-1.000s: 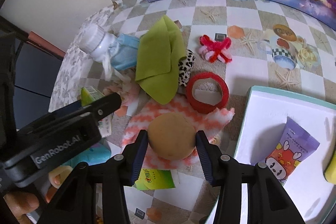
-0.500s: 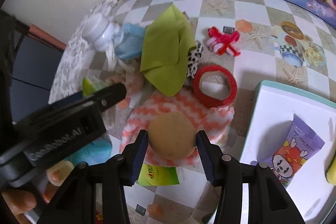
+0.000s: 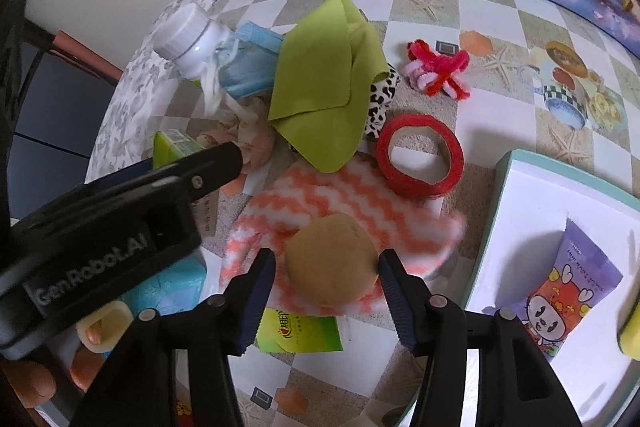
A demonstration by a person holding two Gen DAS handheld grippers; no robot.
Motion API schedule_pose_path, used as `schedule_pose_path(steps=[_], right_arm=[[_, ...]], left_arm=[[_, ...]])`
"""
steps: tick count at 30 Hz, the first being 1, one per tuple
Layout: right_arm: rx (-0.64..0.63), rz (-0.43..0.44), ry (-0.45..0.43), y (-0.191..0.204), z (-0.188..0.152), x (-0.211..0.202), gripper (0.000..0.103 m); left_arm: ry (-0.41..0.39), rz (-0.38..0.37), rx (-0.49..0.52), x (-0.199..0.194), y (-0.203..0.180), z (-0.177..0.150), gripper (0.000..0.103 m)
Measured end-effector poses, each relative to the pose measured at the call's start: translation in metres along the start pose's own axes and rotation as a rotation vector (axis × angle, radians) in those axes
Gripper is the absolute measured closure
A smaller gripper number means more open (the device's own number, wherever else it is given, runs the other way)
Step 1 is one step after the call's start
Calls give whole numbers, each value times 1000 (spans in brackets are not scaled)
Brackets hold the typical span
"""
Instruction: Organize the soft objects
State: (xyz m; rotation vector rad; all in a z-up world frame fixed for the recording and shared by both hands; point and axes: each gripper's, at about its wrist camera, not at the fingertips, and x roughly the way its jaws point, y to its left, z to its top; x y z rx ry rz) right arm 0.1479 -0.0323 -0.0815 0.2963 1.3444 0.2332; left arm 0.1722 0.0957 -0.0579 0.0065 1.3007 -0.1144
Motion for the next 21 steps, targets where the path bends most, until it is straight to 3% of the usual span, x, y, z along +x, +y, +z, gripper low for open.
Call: schedule_pose_path(steps=[13,21], right_arm=[[27,3,8,-6,-1,14,46],[25,-14,-12,-14,0,7,58]], left_arm=[[9,-4,-4,4,2,0,30],[9,-4,-3,3,2,-1,30]])
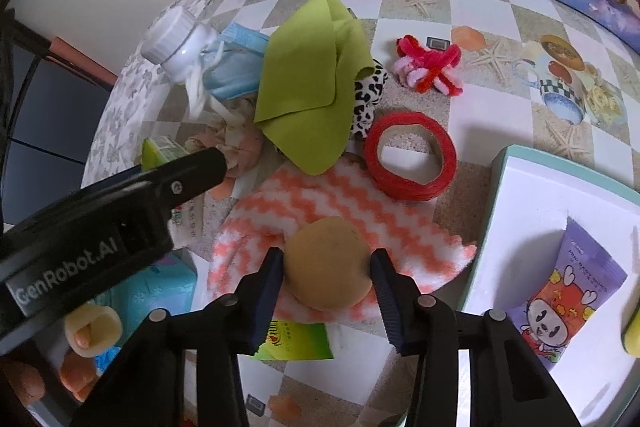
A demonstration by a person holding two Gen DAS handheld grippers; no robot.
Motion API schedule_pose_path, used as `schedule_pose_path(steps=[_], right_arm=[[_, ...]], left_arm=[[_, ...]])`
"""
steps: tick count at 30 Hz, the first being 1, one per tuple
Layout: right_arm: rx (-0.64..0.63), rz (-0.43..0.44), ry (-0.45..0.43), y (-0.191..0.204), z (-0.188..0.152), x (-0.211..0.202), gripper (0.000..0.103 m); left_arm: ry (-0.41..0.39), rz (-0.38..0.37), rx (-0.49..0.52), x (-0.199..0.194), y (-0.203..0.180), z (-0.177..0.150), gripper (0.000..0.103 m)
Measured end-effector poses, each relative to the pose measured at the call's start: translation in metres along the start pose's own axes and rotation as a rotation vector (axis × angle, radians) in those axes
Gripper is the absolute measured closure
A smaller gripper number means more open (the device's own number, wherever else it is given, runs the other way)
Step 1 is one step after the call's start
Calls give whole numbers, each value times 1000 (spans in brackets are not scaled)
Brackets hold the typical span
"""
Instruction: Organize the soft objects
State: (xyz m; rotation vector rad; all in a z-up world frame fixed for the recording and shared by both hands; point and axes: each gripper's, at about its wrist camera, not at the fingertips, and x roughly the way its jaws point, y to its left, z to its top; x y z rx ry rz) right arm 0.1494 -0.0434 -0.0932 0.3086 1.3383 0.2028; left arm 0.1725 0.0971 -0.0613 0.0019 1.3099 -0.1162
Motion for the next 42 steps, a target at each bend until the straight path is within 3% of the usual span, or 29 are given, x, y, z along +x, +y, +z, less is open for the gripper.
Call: schedule_pose_path(steps=[8,15,26,32,36,39,42], right_arm=[[11,26,-105,-10,4,-50,58],[81,-69,-187,-45,-5,-102,58],[201,-195,-332,-99,-52,-185,58],[238,-277,-331,-128,-81,-199,58],[271,-297,-302,-149,-103,-196,58],[306,-307,-233,-168,-112,-178,58],[341,-335,-136,-187,-120,-152,58]], left_arm=[[-39,6,9,-19,-6,1,30],[-105,-4,31,-49,-21,0,30],[-177,-60,205,-95,-95,-31,30],[-140,-95,316,-91,-139,-66,30],[-110,-70,405,-80,-170,-90,30],[-84,-63,479,-69,-192,-110,30],[3,-70,550,-46,-215,-132,30]])
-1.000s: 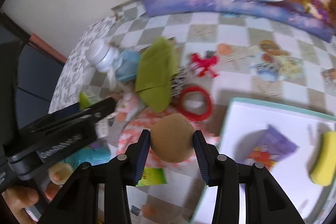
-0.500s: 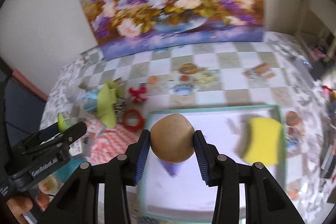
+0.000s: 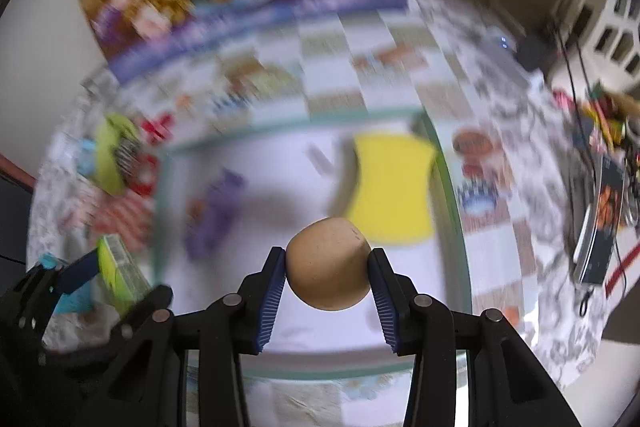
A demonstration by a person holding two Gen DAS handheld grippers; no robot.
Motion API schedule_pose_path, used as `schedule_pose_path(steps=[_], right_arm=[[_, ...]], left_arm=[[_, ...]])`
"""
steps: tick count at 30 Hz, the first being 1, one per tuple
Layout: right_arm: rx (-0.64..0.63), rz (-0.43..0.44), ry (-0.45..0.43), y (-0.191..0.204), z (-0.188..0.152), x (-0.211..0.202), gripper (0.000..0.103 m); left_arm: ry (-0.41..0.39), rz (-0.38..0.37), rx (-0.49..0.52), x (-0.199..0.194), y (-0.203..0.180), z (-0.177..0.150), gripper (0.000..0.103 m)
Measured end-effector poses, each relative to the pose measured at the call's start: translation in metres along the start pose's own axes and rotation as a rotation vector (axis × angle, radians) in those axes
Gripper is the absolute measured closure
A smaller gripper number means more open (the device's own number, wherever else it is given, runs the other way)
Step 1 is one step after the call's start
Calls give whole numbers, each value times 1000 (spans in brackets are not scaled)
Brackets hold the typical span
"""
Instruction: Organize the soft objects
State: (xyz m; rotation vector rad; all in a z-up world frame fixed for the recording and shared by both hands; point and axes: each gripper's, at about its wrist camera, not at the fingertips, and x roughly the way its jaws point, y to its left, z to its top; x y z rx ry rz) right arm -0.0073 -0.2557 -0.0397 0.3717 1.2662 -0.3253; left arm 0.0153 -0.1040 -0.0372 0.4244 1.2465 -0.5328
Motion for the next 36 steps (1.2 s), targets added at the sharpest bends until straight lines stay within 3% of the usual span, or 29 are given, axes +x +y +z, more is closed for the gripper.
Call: schedule_pose_path(steps=[7,15,18,22,24,30,36], right_arm=[[15,0,96,-11,-5,31,58],[4,-9,130,-9,-7,43,55],[2,-15,130,-8,-7,42,55],[10,-20,86,-4,-3,30,50],[13,-28,52,-4,-2,21,41],[13,-43,16,-4,1,8,41],[-14,-57,30,2,2,14,39]], left_arm=[[86,0,53,31,-28,-7,30],[123,13,23,48,-27,-8,29],[127,5,12,49,-24,-8,22],[109,4,4,41,-18,-5,20],[80,-3,-3,31,-14,-4,20],[35,-18,-42,12,2,2,20],[6,-23,-164,5,38,5,19]])
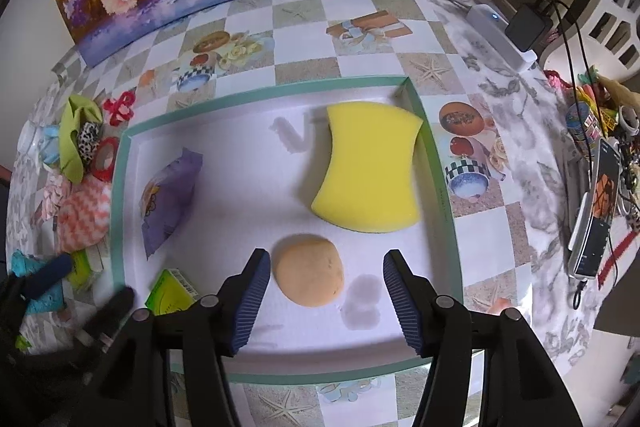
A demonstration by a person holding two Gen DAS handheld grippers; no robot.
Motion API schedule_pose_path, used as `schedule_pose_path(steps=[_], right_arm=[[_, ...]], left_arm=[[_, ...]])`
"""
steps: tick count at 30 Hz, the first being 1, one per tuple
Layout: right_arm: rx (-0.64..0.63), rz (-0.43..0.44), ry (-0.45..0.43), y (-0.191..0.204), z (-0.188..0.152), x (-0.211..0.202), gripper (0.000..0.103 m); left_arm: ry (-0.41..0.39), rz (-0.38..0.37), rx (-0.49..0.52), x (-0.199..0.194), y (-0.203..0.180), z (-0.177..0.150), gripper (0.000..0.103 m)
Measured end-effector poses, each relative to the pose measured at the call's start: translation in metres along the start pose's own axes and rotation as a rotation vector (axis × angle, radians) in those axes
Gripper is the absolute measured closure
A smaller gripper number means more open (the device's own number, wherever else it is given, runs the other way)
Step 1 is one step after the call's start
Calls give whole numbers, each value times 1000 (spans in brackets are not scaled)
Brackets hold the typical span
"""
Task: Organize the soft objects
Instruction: 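Open the left tool over the tray while the right tool releases the tan sponge, then move both tools back over the table toward the remaining soft items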
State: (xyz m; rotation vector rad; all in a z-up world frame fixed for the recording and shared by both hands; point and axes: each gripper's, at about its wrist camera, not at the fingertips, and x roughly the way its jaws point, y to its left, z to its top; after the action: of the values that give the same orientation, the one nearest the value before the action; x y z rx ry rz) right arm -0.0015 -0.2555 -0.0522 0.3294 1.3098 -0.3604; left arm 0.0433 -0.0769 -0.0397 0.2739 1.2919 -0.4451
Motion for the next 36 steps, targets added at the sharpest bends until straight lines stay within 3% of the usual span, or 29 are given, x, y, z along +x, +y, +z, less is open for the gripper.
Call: schedule_pose_path(steps=[4,10,11,13,23,30,36], right_arm=[[-25,6,20,10,-2,6,39],[-63,39,-68,35,-1,-17,39],[-69,53,-80,41,0,-21,39],[-85,80,-94,53,0,-25,39],[-133,121,-92,104,-1,-23,38],[-185,176,-100,140,-4,-20,19],[-223,203,-89,170,-5,-13,10]], left_arm=[[-5,30,-104,-2,35,3,19],[-40,75,-264,-13,97,1,18],[-42,80,-281,-14,104,1,11],[-47,96,-326,-15,123,-1,7],[-95,151,-495,-33,195,-18,7],[-124,150,-625,-38,233,-32,3],[-118,158,-630,-35,241,-34,3]])
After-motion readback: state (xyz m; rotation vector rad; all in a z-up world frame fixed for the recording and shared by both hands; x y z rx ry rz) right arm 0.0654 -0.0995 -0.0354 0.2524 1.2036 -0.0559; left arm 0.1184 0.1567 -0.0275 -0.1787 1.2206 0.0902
